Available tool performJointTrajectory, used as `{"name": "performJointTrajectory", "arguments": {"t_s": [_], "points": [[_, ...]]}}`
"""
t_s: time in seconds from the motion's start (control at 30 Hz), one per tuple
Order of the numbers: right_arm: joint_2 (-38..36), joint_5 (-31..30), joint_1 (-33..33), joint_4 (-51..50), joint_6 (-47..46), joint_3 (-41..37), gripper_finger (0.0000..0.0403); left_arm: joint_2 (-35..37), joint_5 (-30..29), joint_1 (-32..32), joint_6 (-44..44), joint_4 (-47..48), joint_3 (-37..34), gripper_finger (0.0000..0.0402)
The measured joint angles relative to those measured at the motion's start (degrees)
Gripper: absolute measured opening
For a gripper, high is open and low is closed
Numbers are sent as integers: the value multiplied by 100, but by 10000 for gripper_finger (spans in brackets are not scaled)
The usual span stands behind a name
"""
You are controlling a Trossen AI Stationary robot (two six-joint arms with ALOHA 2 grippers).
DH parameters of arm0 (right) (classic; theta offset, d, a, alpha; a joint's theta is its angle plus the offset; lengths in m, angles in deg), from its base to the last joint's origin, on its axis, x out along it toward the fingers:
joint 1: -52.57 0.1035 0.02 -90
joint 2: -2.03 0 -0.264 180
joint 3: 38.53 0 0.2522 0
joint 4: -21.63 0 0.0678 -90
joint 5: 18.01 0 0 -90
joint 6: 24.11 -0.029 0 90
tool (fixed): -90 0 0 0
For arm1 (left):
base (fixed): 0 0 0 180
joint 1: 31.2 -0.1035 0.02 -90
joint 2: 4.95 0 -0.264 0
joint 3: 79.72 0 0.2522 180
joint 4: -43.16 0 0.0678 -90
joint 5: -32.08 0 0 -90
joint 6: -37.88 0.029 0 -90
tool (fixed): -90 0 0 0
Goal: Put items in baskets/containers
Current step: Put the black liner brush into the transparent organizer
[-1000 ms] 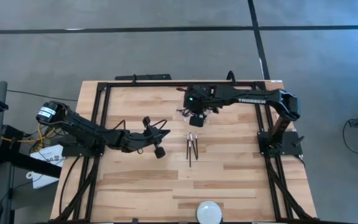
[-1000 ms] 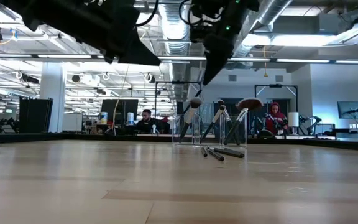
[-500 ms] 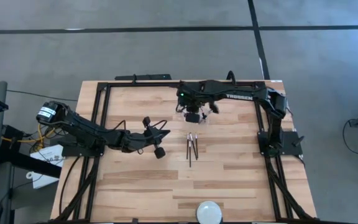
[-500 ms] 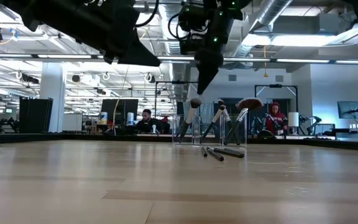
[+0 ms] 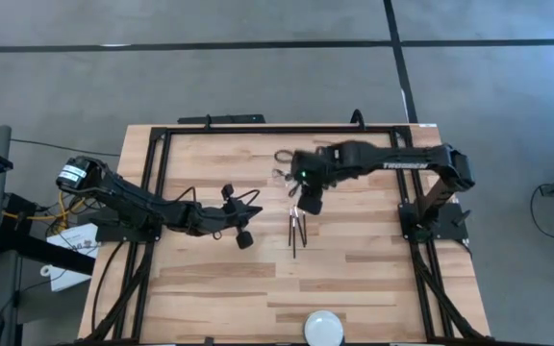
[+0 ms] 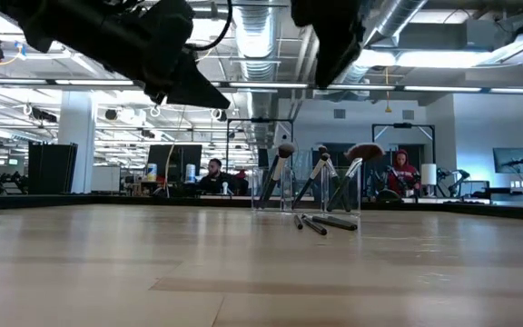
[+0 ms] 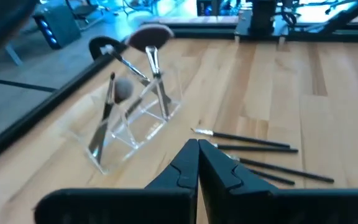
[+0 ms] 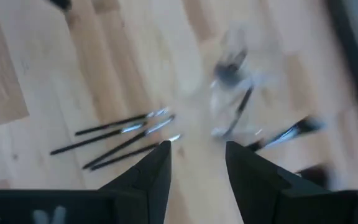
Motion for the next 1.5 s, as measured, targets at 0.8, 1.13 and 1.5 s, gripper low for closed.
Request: {"name": "performJointTrajectory", "arguments": {"t_s": [0.8, 1.13, 1.5], "points": [[1319, -25, 405, 1960, -3462, -1903, 115, 70, 289, 0, -291, -9, -312, 72], [1797, -65, 333, 2264, -3521, -1890, 84, 70, 290, 0, -291, -5, -326, 72], [1809, -211, 458, 2198, -2771, -1888, 14, 70, 290, 0, -359, -5, -326, 72]]}}
